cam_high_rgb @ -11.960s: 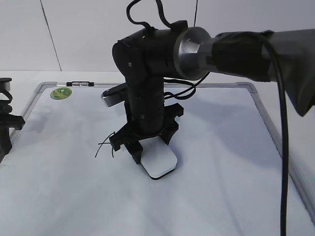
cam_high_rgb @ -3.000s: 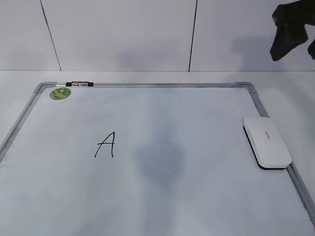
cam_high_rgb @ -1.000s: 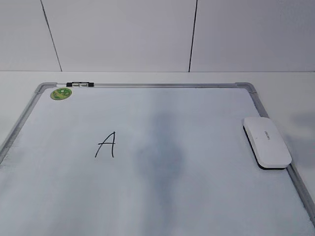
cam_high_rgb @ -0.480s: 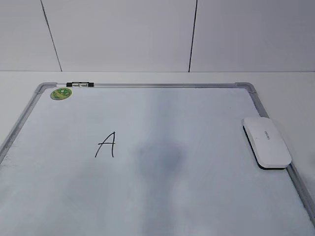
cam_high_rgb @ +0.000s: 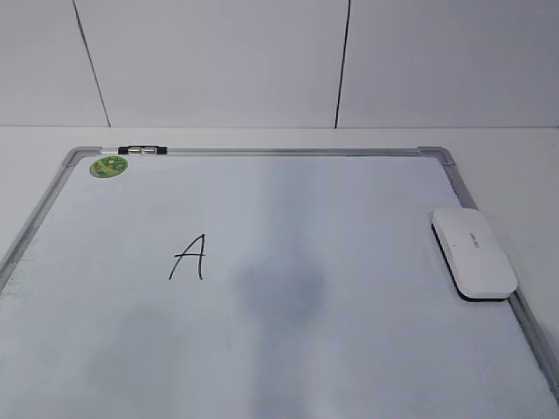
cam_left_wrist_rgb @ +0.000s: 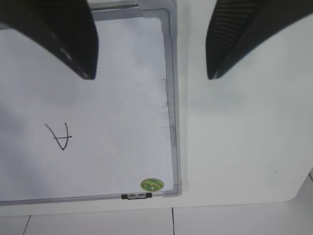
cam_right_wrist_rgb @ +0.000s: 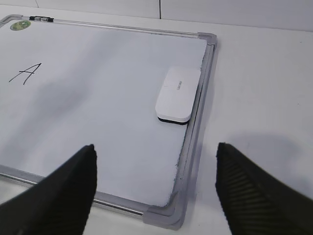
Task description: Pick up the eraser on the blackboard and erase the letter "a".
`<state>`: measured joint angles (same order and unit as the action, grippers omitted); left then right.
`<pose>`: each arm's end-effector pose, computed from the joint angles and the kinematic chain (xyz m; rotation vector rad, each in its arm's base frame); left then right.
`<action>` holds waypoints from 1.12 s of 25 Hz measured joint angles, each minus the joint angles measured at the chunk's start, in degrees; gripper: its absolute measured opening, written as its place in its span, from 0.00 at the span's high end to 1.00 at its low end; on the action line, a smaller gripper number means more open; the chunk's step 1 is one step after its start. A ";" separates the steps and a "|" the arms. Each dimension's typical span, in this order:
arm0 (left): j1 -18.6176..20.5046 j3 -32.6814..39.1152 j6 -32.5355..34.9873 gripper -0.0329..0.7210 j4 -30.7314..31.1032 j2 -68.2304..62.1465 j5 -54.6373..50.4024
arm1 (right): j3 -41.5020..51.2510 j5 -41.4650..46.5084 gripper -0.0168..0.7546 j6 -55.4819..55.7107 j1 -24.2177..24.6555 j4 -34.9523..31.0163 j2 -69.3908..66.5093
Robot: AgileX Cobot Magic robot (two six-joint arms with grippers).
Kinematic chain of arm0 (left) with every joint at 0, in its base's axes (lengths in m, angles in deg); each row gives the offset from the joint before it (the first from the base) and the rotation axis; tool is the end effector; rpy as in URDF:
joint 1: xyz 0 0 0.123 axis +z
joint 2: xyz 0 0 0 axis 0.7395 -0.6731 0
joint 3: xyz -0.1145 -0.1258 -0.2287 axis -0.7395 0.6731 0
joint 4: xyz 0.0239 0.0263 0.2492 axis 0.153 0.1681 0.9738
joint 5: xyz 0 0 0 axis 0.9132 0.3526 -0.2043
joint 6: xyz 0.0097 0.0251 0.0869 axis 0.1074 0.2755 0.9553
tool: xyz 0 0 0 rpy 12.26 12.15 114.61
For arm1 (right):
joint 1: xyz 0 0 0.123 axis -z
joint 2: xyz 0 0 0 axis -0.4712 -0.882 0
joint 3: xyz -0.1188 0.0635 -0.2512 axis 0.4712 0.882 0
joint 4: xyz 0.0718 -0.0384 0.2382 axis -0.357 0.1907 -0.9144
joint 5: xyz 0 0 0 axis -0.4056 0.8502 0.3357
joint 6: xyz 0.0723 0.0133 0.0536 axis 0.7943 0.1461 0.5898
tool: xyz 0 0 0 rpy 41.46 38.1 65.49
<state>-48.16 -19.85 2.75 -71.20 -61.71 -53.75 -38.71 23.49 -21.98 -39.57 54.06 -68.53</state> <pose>-0.0076 -0.0098 0.2875 0.0791 2.0102 -0.1139 -0.0116 0.0004 0.2848 -0.3122 1.9753 0.0979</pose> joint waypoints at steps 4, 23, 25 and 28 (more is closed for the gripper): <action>0.00 0.88 0.00 0.27 0.13 0.00 -1.90 | 0.00 0.23 0.23 0.00 0.00 0.00 0.00; 0.00 1.47 -0.75 0.36 0.13 0.00 -2.77 | 1.28 4.58 0.23 -0.13 0.00 0.72 0.00; 0.00 1.47 -0.75 0.36 0.13 0.00 -2.77 | 1.56 4.68 0.23 -0.13 0.00 1.23 0.00; 0.00 1.47 -0.75 0.37 0.13 0.00 -2.77 | 1.56 4.71 0.23 -0.13 0.00 1.47 0.00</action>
<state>-48.16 -18.37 2.01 -71.06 -61.71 -56.52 -37.15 28.20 -22.10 -39.57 55.52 -68.53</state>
